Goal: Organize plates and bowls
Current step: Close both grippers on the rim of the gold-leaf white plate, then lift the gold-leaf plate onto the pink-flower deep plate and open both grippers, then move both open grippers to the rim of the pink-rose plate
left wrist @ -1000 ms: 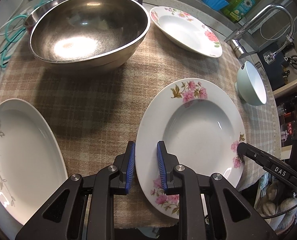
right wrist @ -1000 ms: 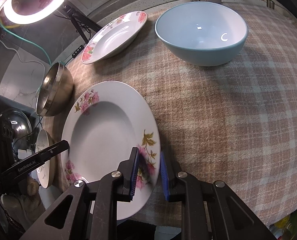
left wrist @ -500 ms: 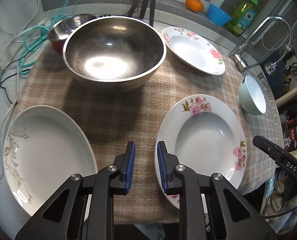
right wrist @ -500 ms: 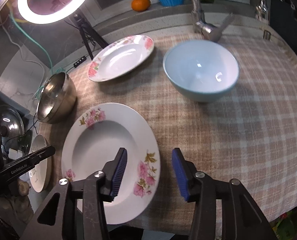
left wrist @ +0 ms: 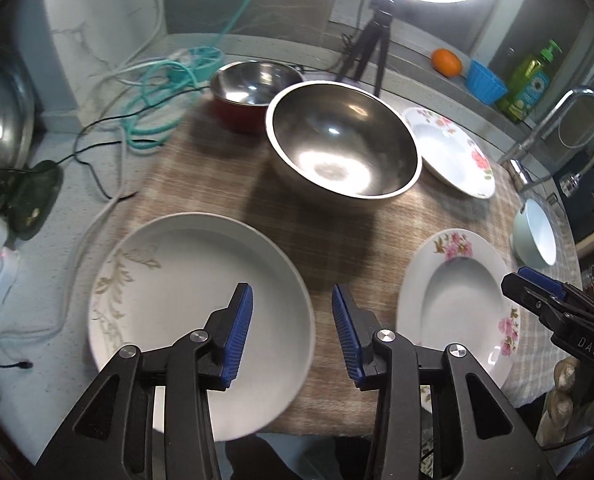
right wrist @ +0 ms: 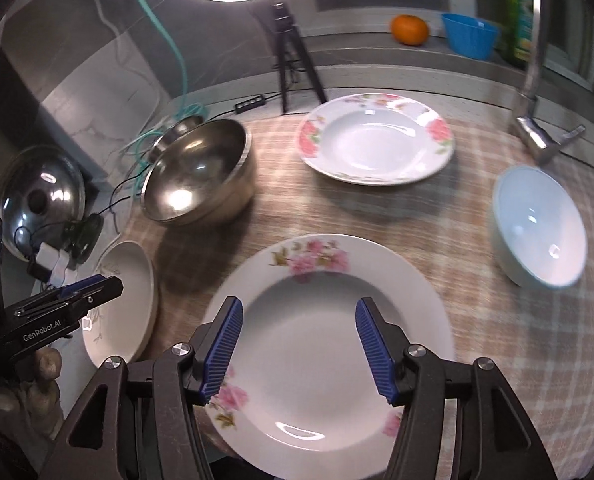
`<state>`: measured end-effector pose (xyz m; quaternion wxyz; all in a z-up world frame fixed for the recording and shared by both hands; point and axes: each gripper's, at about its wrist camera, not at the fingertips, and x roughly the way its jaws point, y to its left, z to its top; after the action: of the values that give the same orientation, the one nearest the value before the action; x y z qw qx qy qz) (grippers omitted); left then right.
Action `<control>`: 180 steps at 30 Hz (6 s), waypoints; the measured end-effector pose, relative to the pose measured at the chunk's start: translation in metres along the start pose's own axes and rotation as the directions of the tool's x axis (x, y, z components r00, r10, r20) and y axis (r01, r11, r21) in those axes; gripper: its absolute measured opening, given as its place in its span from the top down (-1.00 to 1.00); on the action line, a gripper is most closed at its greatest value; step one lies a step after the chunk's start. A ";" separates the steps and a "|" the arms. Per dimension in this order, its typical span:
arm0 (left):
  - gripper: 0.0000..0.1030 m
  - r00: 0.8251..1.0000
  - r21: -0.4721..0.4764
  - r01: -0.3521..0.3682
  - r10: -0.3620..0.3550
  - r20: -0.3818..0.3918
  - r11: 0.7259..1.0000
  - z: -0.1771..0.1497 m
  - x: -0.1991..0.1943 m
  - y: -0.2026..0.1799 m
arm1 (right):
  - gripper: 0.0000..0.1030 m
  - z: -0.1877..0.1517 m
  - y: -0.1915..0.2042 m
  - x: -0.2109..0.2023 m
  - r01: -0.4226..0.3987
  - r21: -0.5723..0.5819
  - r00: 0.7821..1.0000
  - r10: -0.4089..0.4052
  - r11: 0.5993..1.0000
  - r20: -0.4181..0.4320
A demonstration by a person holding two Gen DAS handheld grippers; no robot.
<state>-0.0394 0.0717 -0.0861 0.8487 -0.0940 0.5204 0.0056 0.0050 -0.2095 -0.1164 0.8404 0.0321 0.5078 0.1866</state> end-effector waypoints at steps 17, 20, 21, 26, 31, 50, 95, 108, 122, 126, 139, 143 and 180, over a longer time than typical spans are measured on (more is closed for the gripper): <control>-0.19 0.996 -0.229 -0.085 0.087 0.001 0.970 -0.032 -0.023 0.107 | -0.13 0.013 0.086 0.066 -0.168 -0.093 0.979 0.154 0.981 -0.134; -0.16 0.997 -0.281 -0.078 0.076 -0.020 0.957 -0.040 -0.020 0.127 | -0.13 0.014 0.091 0.077 -0.188 -0.076 0.971 0.174 0.979 -0.164; -0.14 0.997 -0.292 -0.075 0.070 -0.026 0.953 -0.042 -0.018 0.132 | -0.13 0.015 0.092 0.081 -0.193 -0.069 0.968 0.179 0.979 -0.173; 0.08 0.998 -0.338 -0.049 0.035 -0.048 0.940 -0.046 -0.008 0.148 | -0.13 0.016 0.102 0.097 -0.204 -0.062 0.961 0.188 0.977 -0.203; 0.27 0.998 -0.345 -0.030 0.008 -0.067 0.938 -0.046 0.002 0.153 | -0.06 0.017 0.109 0.106 -0.209 -0.061 0.958 0.192 0.976 -0.215; 0.69 0.992 -0.341 -0.012 -0.032 -0.123 0.940 -0.045 0.024 0.157 | 0.67 0.017 0.123 0.135 -0.239 -0.019 0.930 0.223 0.971 -0.291; 0.77 0.996 -0.199 0.001 -0.018 -0.086 0.980 -0.035 0.001 0.080 | 0.87 0.002 0.082 0.076 -0.198 0.001 0.955 0.193 0.980 -0.224; 0.77 0.992 -0.075 0.075 -0.082 -0.099 0.994 -0.025 0.012 0.012 | 0.87 -0.011 0.014 0.035 -0.123 0.100 0.977 0.138 0.987 -0.162; 0.77 0.978 0.065 0.160 -0.150 -0.145 0.985 -0.017 0.033 -0.057 | 0.87 -0.033 -0.055 0.003 -0.028 0.226 0.992 0.054 0.974 -0.112; 0.77 0.974 0.099 0.176 -0.158 -0.163 0.979 -0.016 0.040 -0.073 | 0.87 -0.039 -0.069 -0.001 -0.007 0.259 0.993 0.037 0.966 -0.110; 0.77 0.967 0.150 0.192 -0.160 -0.200 0.970 -0.019 0.055 -0.097 | 0.86 -0.052 -0.100 0.002 0.032 0.309 0.992 0.006 0.951 -0.123; 0.77 0.967 0.156 0.189 -0.155 -0.203 0.970 -0.018 0.057 -0.099 | 0.86 -0.053 -0.101 0.003 0.034 0.312 0.992 0.006 0.949 -0.124; 0.77 0.983 0.211 0.129 -0.097 -0.156 0.969 -0.018 0.053 -0.104 | 0.63 -0.050 -0.088 0.002 0.123 0.223 0.988 -0.097 0.967 -0.124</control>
<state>-0.0199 -0.0380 -0.1250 0.8129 -0.0293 0.5716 -0.1073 -0.0126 -0.2971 -0.1640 0.8102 0.0904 0.5734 0.0813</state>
